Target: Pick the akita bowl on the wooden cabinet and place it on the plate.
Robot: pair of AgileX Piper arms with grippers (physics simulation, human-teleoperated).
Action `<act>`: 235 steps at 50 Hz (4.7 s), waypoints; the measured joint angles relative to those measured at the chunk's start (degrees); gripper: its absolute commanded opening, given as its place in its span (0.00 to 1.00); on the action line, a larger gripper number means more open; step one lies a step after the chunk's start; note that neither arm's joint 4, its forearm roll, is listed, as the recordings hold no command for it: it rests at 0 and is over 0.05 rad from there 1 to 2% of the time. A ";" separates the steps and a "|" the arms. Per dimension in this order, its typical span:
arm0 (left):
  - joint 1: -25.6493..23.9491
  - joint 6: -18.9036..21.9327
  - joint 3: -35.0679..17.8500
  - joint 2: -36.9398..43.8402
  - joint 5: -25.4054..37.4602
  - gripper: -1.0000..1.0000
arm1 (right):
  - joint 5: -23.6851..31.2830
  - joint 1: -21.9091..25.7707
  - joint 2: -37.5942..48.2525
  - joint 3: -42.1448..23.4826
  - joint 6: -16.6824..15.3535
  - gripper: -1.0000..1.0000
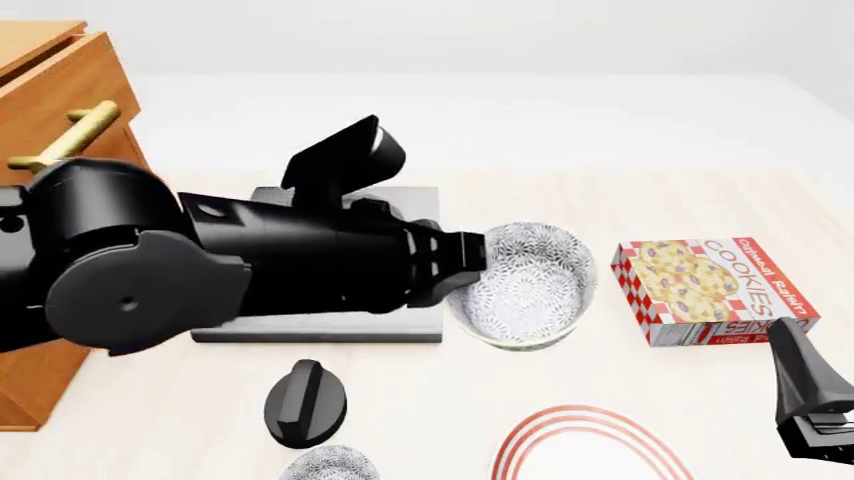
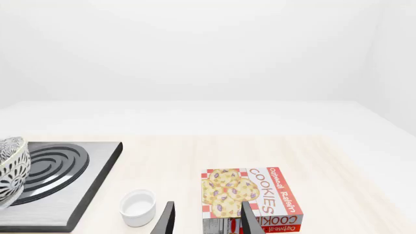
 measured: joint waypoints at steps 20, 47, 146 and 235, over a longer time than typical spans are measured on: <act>-0.46 -1.22 1.47 4.12 -3.18 0.00 | 0.00 0.00 0.00 0.00 0.00 1.00; -1.17 -2.75 2.42 7.42 -5.85 0.00 | 0.00 0.00 0.00 0.00 0.00 1.00; -4.42 -5.81 3.06 17.44 -11.55 0.00 | 0.00 0.00 0.00 0.00 0.00 1.00; -6.19 -8.43 3.59 23.12 -15.55 0.00 | 0.00 0.00 0.00 0.00 0.00 1.00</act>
